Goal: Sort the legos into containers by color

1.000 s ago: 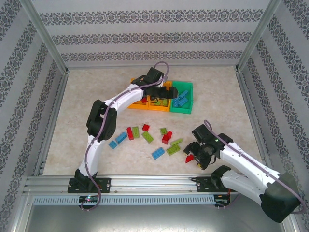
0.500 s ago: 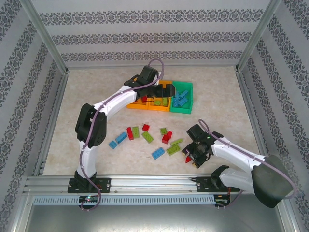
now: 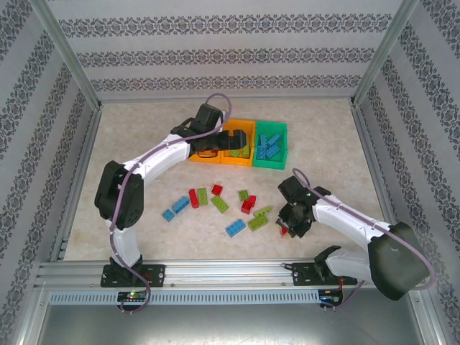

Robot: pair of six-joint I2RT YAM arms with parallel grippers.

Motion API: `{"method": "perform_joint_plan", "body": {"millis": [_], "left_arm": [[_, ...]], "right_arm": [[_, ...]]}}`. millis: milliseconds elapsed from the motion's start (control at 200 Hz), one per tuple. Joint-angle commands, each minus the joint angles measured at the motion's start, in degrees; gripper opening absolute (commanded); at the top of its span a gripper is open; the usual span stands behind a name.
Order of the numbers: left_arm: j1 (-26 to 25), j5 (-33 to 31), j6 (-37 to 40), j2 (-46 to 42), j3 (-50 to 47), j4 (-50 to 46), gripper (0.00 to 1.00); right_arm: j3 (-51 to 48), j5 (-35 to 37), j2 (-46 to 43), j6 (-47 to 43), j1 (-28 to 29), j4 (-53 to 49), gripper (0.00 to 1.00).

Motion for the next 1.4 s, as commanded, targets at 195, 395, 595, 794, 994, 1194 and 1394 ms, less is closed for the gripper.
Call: {"method": "perform_joint_plan", "body": {"millis": [195,395,595,794,994,1194,1394], "left_arm": [[9.5,-7.5,-5.7,-16.4,-20.1,1.0,1.0],[12.0,-9.7,-6.2,-22.5,-28.3,-5.9,0.99],[12.1,-9.2,-9.2,-24.9,-33.3,-9.0,1.0],[12.1,-8.7,-11.3,-26.7,-37.6,-12.5,1.0],[12.0,-9.7,-11.5,-30.1,-42.7,-15.4,1.0],[10.7,-9.8,-8.5,-34.1,-45.7,-14.5,1.0],[6.7,-11.8,-1.9,-33.5,-45.0,-14.2,1.0]], "right_arm": [[35.3,6.0,19.3,-31.6,-1.0,1.3,0.24],[60.8,-2.6,38.2,-40.4,-0.5,4.7,0.22],[80.7,-10.9,53.8,-42.8,0.1,4.4,0.23],[93.6,-14.6,64.0,-43.7,0.6,3.2,0.26],[97.6,-15.4,70.2,-41.7,-0.1,1.4,0.33],[97.0,-16.9,70.9,-41.5,0.2,3.8,0.43],[97.2,-17.8,71.9,-41.1,0.2,4.0,0.52]]}}
